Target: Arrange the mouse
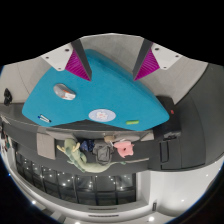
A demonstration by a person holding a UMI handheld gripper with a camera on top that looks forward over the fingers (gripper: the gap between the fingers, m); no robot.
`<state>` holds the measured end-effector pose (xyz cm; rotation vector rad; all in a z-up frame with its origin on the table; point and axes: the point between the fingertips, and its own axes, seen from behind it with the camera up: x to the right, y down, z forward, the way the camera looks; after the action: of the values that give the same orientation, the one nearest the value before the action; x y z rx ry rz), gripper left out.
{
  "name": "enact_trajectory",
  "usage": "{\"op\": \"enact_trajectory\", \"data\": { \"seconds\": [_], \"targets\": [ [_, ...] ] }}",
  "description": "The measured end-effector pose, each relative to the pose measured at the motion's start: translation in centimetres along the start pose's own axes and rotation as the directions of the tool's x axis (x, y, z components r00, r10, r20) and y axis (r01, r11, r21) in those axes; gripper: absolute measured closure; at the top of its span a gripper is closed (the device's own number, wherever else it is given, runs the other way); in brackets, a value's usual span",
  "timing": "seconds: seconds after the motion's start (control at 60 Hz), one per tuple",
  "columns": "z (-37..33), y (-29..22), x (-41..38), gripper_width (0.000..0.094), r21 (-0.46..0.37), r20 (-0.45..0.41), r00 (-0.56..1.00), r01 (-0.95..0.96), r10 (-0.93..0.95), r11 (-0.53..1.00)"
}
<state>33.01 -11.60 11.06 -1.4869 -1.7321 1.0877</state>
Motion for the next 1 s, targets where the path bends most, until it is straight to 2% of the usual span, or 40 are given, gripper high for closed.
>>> {"op": "enact_trajectory", "data": {
  "seconds": [0.467,0.783,1.0],
  "targets": [
    [3.6,2.8,18.6,0.0077,0.002,-0.292,0.956,-0.037,0.036,0.999],
    [9.1,2.5,22.1,0.0083,0.051,-0.296,0.955,0.012,0.004,0.999],
    [15.4,2.3,25.4,0.0081,0.006,-0.309,0.951,-0.009,0.010,1.000]
  ]
}}
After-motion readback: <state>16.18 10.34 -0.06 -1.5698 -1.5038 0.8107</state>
